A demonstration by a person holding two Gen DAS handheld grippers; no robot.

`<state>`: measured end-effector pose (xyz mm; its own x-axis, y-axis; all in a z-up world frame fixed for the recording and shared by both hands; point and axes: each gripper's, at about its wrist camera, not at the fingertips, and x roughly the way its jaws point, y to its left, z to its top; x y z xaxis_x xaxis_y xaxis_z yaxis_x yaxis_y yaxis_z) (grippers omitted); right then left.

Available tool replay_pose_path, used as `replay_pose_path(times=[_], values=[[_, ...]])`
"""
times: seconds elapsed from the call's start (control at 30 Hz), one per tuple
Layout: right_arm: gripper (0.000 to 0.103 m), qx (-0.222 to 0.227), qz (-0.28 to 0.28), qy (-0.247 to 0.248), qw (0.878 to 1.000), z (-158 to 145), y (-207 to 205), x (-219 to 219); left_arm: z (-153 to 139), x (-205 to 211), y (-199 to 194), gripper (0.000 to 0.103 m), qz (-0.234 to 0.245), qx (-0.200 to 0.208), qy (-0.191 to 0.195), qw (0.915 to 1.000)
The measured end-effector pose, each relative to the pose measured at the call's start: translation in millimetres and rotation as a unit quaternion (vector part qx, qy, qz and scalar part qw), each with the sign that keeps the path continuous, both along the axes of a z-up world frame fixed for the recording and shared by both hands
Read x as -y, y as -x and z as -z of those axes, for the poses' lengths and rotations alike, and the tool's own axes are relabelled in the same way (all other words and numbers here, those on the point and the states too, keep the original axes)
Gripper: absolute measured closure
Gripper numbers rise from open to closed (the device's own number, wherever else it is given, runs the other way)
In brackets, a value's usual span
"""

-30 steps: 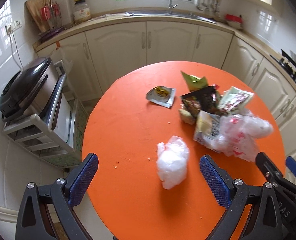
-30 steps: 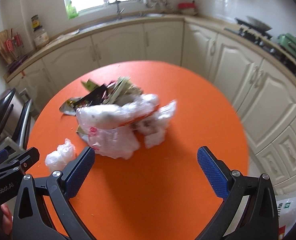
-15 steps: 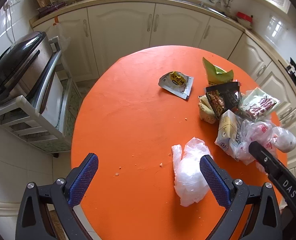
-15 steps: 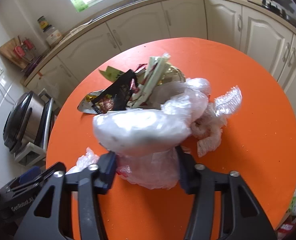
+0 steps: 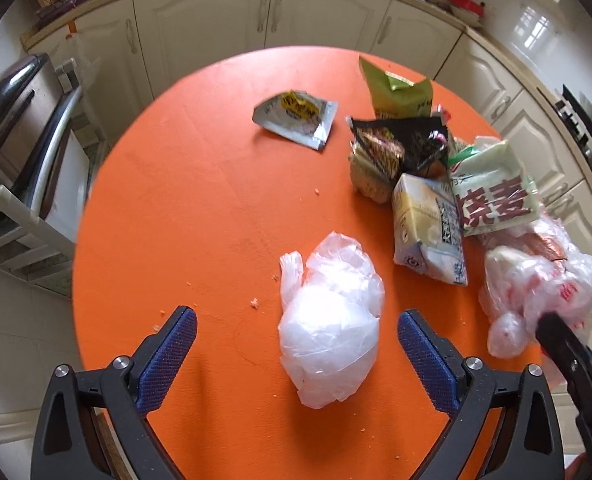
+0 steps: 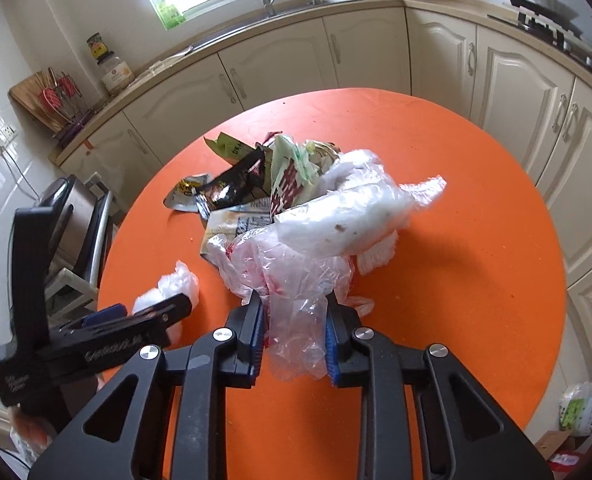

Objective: Collect trash
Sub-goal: 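Reach to the table and grasp the clear plastic bag with the right gripper, then carry the plastic bag to the blue bin and open the right gripper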

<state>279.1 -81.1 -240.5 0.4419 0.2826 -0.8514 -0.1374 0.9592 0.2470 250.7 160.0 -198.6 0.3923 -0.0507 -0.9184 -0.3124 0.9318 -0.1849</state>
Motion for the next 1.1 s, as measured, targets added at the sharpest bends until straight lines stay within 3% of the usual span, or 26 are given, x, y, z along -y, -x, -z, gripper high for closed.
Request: replay_pose_path(times=[0.07, 0.1, 0.13, 0.23, 0.3, 0.37, 0.57, 0.67, 0.8, 1.1], values=[[0.079, -0.007, -0.007, 0.011, 1.000, 1, 5, -1, 6, 1, -2, 0.025, 0.003, -0.007, 0.003, 1.0000], [0.078, -0.009, -0.010, 0.014, 1.000, 2, 6, -1, 4, 4, -1, 0.030, 0.006, 0.002, -0.014, 0.9999], [0.076, -0.012, -0.009, 0.013, 1.000, 4, 7, -2, 3, 5, 0, 0.043, 0.007, 0.004, -0.015, 0.9999], [0.065, -0.019, -0.012, 0.026, 0.999, 9, 6, -6, 2, 2, 4, 0.061, -0.015, 0.007, -0.026, 0.9995], [0.047, -0.023, -0.008, 0.034, 0.999, 14, 4, -10, 1, -3, 8, 0.064, -0.022, 0.013, -0.010, 0.9996], [0.036, -0.023, -0.003, 0.039, 0.999, 19, -1, -13, 0, -6, 10, 0.065, -0.023, 0.017, -0.001, 0.9996], [0.028, -0.033, -0.017, 0.031, 0.999, 39, -19, -27, -4, -5, 15, 0.065, -0.004, 0.019, 0.000, 0.9998], [0.033, -0.012, -0.008, 0.035, 0.999, 43, -20, -30, -6, -4, 15, 0.065, 0.003, 0.019, -0.005, 0.9998], [0.055, -0.006, -0.010, 0.010, 1.000, 38, -15, -21, -11, 0, 17, 0.065, 0.004, 0.024, -0.008, 0.9997], [0.063, 0.009, -0.012, -0.018, 1.000, 15, 11, -7, -39, 25, 38, 0.065, 0.025, 0.052, -0.014, 0.9982]])
